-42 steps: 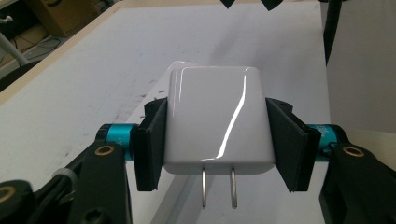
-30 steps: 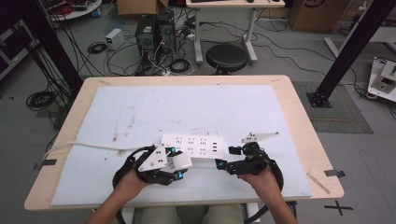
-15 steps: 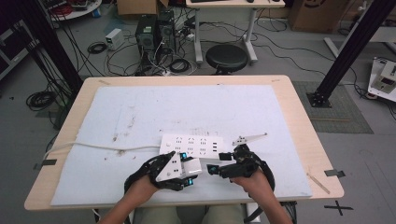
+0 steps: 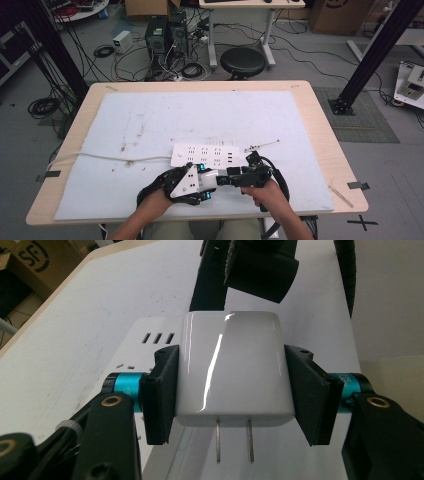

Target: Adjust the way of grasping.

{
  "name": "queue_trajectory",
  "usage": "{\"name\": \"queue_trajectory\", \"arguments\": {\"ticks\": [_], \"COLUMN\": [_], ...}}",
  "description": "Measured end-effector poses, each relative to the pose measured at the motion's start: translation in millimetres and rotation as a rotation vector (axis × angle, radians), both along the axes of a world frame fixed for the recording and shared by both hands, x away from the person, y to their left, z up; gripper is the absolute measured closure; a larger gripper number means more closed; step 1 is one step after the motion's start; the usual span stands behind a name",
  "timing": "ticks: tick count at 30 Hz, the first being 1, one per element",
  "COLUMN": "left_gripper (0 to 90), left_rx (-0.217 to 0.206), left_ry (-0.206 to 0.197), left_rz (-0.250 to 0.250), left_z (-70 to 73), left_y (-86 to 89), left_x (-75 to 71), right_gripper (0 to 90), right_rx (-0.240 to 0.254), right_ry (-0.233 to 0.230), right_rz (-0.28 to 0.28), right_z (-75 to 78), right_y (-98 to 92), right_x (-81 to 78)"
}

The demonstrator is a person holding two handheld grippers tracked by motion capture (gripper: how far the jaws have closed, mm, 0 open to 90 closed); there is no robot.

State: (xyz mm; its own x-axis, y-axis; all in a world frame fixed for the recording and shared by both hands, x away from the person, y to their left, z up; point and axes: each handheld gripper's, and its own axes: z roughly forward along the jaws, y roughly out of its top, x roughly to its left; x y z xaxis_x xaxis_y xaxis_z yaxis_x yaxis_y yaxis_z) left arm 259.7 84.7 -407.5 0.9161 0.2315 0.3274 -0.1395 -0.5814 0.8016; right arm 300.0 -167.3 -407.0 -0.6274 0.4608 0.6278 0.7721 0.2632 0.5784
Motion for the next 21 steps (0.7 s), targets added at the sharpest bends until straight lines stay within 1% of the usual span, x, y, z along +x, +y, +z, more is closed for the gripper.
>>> {"name": "queue_trajectory", "arguments": {"ticks": [1, 2, 3, 5, 9, 14, 17, 19, 20, 21], "left_gripper": [42.5, 42.5, 42.5, 42.5, 42.5, 42.5, 42.5, 42.5, 42.5, 42.5], "left_rx": [0.001, 0.001, -0.002, -0.003, -0.007, -0.016, -0.016, -0.014, -0.014, -0.014], "left_ry": [-0.002, -0.002, -0.004, -0.007, -0.008, -0.008, -0.012, -0.014, -0.014, -0.017], "left_rz": [-0.003, -0.003, -0.005, -0.008, -0.011, -0.015, -0.022, -0.024, -0.024, -0.027], "left_z": [0.2, 0.2, 0.0, 0.3, 0.8, 1.1, 2.0, 2.1, 2.1, 2.2], "left_y": [-0.6, -0.6, -1.2, -1.7, -2.9, -4.9, -6.8, -7.7, -7.7, -7.9], "left_x": [0.0, 0.0, 0.0, 0.3, 0.3, 0.5, 0.1, -0.2, -0.2, -0.5], "right_gripper": [16.7, 16.7, 16.7, 16.7, 16.9, 20.1, 25.8, 30.3, 30.3, 37.9], "right_rx": [0.008, 0.008, 0.021, 0.025, 0.030, 0.034, 0.042, 0.053, 0.053, 0.066], "right_ry": [0.017, 0.017, 0.038, 0.058, 0.076, 0.082, 0.107, 0.114, 0.114, 0.123], "right_rz": [0.002, 0.002, 0.012, 0.016, 0.021, 0.027, 0.039, 0.047, 0.047, 0.054], "right_z": [-0.5, -0.5, -1.8, -2.6, -4.3, -5.8, -7.2, -8.7, -8.7, -9.8], "right_y": [0.8, 0.8, 2.4, 3.8, 6.6, 9.0, 11.8, 12.4, 12.4, 12.0], "right_x": [0.9, 0.9, 2.6, 3.7, 5.1, 6.4, 7.5, 8.7, 8.7, 10.0]}}
